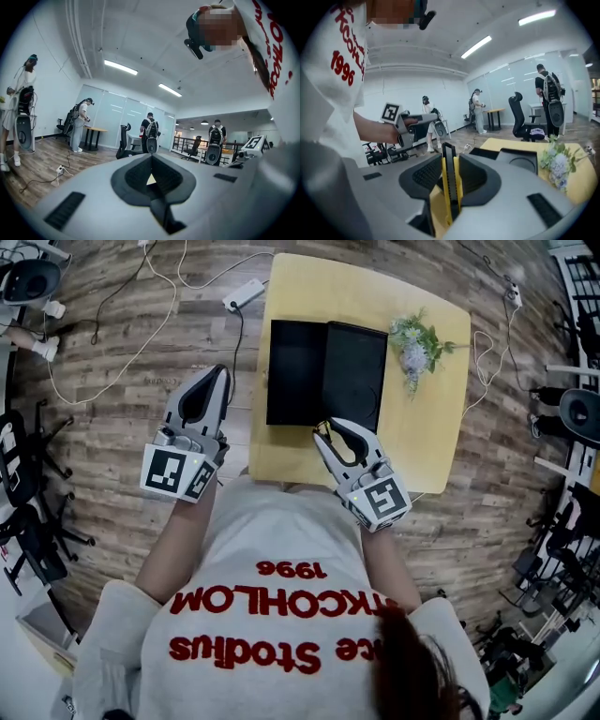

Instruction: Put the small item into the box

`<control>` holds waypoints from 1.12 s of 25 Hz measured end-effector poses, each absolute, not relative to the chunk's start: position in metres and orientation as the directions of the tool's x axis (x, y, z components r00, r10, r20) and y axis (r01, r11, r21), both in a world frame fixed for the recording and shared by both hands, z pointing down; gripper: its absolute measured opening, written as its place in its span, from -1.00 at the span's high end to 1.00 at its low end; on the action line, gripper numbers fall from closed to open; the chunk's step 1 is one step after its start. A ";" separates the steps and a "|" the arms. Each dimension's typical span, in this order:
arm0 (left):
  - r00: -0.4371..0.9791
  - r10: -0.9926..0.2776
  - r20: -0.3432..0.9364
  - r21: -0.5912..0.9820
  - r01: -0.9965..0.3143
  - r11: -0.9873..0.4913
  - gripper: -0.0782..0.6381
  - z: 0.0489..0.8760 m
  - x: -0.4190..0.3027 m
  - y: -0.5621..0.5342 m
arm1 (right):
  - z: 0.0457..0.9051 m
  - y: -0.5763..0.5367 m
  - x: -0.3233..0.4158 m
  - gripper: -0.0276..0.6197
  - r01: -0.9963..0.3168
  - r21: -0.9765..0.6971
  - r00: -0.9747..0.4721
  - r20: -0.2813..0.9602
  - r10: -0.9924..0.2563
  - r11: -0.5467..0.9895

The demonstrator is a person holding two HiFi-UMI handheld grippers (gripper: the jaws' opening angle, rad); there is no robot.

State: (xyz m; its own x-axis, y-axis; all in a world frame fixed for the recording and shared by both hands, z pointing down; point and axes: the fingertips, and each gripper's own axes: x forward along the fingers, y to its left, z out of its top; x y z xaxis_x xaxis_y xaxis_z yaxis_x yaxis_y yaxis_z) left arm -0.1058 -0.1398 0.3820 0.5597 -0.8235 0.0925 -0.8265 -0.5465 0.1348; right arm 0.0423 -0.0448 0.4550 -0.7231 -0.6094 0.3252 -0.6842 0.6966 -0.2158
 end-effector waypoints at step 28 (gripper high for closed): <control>0.500 -0.864 -0.060 0.063 -0.862 -0.503 0.76 0.318 -0.116 -0.162 | 0.324 -0.105 0.068 0.56 -0.707 -0.073 -0.706 0.043 -0.706 0.703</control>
